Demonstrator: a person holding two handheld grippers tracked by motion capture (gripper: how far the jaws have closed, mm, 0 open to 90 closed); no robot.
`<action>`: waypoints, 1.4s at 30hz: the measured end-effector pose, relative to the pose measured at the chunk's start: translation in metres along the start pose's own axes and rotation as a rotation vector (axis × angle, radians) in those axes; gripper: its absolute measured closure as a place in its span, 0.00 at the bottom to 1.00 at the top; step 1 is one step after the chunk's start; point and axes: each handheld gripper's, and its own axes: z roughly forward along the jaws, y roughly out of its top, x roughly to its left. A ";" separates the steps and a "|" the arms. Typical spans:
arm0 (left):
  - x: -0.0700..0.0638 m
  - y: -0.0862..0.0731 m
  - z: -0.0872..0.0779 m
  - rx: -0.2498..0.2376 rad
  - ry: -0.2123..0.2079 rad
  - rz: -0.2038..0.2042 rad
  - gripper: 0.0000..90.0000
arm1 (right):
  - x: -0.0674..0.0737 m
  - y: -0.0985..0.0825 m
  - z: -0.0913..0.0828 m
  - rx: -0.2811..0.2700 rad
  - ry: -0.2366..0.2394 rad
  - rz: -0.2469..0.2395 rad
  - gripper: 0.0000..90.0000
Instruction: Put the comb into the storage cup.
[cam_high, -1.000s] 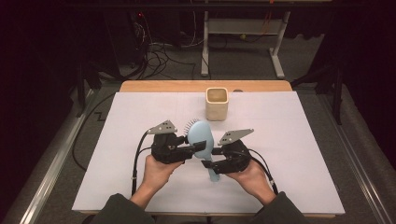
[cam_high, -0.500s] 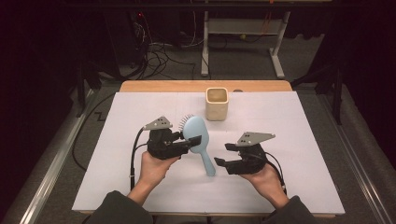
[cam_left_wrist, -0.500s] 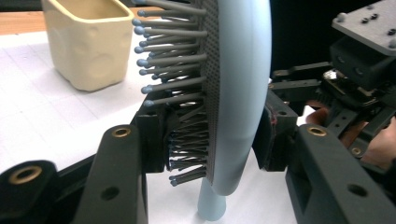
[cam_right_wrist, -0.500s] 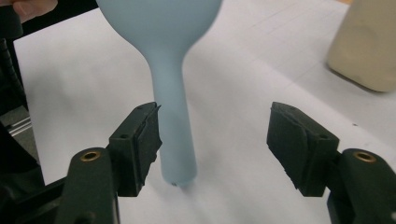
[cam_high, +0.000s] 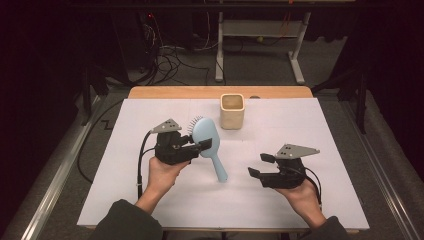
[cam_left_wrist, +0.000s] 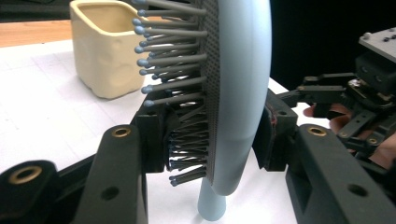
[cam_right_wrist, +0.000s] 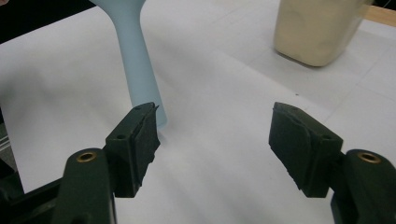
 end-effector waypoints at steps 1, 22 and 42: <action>0.001 0.000 -0.001 0.000 0.003 -0.001 0.61 | -0.001 -0.002 -0.002 -0.004 -0.005 0.001 0.37; 0.007 0.010 -0.003 -0.012 0.035 0.003 0.60 | -0.025 -0.058 -0.043 -0.095 -0.098 0.079 0.31; 0.008 0.023 0.011 -0.019 0.049 0.019 0.60 | -0.036 -0.106 -0.058 -0.166 -0.168 0.146 0.31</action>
